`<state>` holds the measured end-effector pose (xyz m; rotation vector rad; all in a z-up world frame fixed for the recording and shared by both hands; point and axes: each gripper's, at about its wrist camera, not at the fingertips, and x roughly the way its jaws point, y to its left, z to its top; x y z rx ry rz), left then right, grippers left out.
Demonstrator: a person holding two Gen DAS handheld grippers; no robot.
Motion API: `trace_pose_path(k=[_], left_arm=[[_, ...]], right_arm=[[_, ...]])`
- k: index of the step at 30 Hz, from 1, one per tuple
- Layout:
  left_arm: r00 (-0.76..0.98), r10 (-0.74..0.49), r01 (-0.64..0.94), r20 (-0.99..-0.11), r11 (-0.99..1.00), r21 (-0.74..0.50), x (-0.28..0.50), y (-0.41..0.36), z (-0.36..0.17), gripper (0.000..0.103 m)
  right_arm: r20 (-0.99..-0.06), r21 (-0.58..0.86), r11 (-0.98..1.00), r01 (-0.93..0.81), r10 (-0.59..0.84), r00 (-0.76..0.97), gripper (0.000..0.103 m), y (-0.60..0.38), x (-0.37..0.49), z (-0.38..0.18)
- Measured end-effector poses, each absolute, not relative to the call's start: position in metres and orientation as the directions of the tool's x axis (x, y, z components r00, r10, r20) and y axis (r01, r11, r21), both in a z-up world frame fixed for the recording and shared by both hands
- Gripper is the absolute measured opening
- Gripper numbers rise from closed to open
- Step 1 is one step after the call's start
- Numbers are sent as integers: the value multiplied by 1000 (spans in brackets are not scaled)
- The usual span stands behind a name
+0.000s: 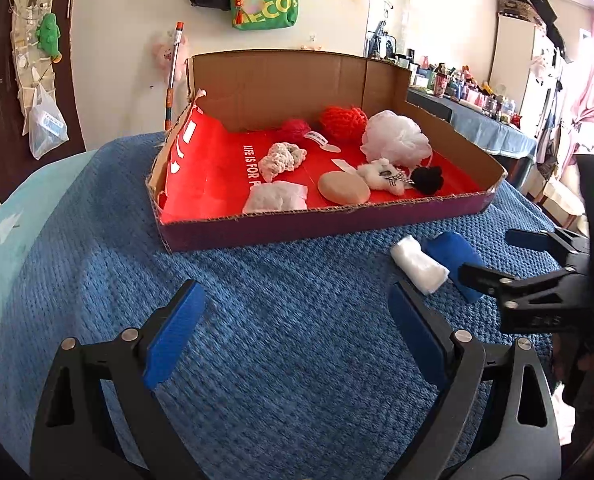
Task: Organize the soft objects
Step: 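Grasp the white rolled cloth with the left tool while the right tool grasps the blue fabric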
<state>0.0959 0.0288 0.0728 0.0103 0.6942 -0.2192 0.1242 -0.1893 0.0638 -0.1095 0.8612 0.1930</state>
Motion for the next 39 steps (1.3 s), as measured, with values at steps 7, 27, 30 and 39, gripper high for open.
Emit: trace_pose_path(k=[7,27,30,39], left_arm=[[739,-190,193,-646,979,-66,108,43,75,94],[635,-299,316,-713,942,-114,143,-2,68,94],[602,-307,336,-737,935,-115,150,-16,62,94],[553,-280,342,-784,935,-93,169,-38,43,92]], right_arm=[[-801,8,949,-315,194,566,103,-168,147,57],[-813,30,962,-272,182,553,103,-217,140,53],[-806,46,950,-310,218,550,103,-224,134,57],[-785,66,925,-375,280,552,102,-222,131,61]])
